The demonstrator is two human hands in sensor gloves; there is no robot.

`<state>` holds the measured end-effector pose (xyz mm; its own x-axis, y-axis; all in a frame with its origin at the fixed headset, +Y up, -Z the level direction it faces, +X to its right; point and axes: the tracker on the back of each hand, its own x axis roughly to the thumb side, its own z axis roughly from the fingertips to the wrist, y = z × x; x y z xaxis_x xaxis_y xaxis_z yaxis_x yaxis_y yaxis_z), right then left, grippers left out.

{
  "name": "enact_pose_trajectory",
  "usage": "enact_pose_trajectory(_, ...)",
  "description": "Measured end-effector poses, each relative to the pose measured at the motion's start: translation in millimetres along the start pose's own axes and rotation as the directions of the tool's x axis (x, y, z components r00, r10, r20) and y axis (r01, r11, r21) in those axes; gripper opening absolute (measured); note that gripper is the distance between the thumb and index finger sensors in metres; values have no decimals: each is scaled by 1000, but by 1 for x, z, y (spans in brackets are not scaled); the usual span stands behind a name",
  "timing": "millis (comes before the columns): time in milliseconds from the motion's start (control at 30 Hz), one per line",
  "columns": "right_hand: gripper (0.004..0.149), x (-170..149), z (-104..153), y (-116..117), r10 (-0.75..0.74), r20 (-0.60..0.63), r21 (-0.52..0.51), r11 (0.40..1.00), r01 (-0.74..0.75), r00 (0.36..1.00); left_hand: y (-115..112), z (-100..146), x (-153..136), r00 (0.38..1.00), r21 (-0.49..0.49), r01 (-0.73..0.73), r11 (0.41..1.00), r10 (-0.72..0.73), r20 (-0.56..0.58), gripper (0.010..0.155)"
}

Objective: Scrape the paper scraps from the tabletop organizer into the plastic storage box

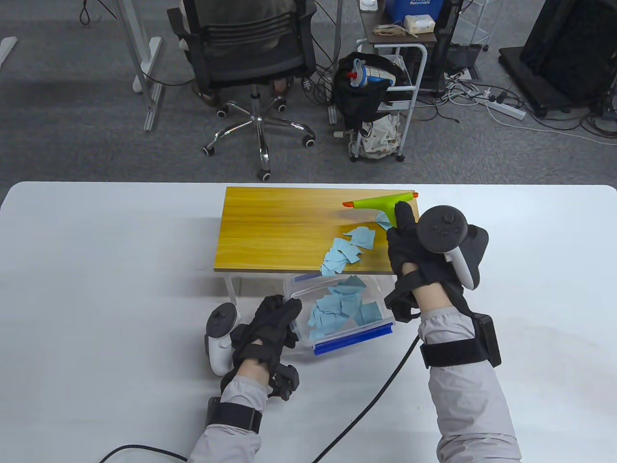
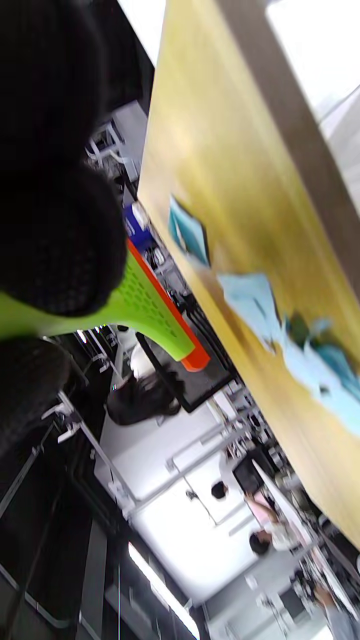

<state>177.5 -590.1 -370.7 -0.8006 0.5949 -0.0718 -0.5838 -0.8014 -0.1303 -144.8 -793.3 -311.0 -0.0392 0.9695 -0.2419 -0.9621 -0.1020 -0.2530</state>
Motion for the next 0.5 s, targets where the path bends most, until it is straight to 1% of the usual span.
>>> enact_pose_trajectory(100,56,-9,0,9,27,-25,24,999,-27,999,0,0,0,1000,0,3,1000,-3,-1,72)
enact_pose_trajectory(167,57,-12,4,15,26,-23,65,998,-25,999,0,0,0,1000,0,4,1000,-4,-2,72)
enact_pose_trajectory(267,57,-8,13,21,16,39,44,999,-17,999,0,0,0,1000,2,6,1000,-6,-3,72)
enact_pose_trajectory(500,58,3,41,33,5,127,62,998,-13,992,1,1,-1,1000,10,-12,1000,12,-3,72)
